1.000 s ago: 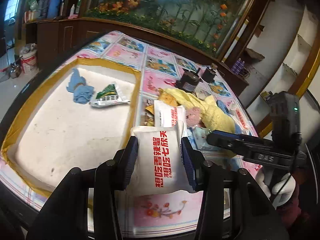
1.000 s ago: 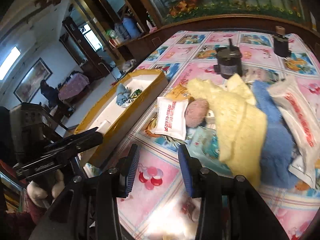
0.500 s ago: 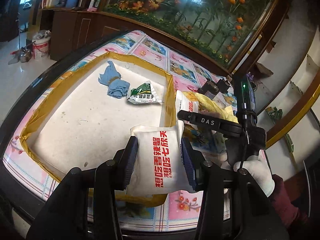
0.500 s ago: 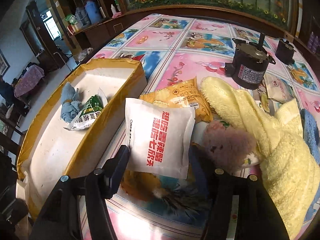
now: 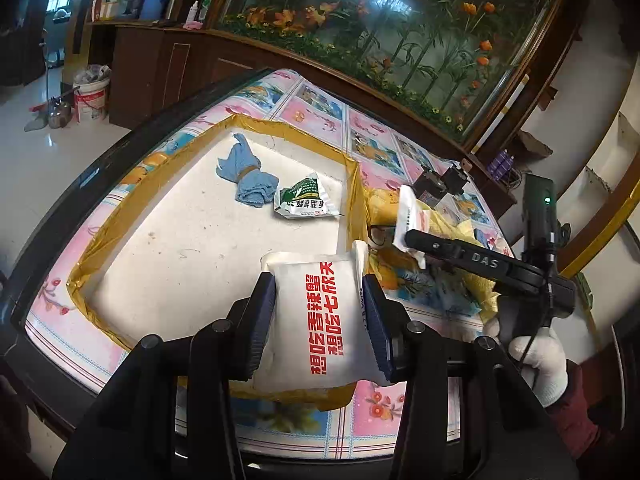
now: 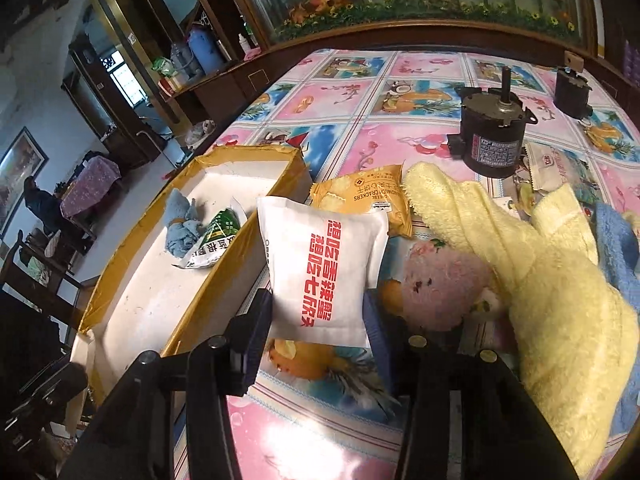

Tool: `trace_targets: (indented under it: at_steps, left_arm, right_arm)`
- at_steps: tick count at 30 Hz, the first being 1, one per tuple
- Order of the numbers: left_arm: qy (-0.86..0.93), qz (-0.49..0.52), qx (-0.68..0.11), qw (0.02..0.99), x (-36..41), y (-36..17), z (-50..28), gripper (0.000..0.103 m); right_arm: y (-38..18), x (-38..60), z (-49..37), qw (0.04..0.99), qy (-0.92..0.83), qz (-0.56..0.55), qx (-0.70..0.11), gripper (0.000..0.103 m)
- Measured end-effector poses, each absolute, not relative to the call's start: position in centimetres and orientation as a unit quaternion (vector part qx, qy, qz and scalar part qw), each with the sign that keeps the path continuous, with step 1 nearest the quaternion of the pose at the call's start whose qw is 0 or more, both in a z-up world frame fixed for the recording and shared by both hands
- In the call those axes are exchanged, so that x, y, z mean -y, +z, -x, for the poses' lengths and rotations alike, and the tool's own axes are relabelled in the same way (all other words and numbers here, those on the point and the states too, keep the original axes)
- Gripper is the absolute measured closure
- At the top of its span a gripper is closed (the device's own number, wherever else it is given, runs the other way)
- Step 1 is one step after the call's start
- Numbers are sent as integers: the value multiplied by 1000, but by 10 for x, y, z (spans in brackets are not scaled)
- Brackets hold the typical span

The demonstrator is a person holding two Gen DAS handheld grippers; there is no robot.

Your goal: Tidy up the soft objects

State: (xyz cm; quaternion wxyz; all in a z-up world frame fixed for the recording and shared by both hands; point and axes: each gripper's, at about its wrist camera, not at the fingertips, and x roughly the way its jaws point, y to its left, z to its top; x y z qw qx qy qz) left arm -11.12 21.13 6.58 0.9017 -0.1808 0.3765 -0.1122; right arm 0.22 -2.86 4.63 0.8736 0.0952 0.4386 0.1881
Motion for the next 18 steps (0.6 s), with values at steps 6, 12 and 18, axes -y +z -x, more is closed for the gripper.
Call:
trace_targets:
  at_steps: [6, 12, 18]
  left_arm:
    - [-82, 139, -387, 908, -219, 74, 72, 59]
    - [-58, 134, -417, 897, -236, 57, 12, 58]
    - [-36, 146, -446, 883, -254, 36, -23, 54]
  right_arm:
    - [80, 17, -2, 875, 236, -98, -412, 57]
    - [80, -39, -39, 860, 269, -56, -430, 57]
    - [63, -86, -79, 846, 274, -22, -456, 56]
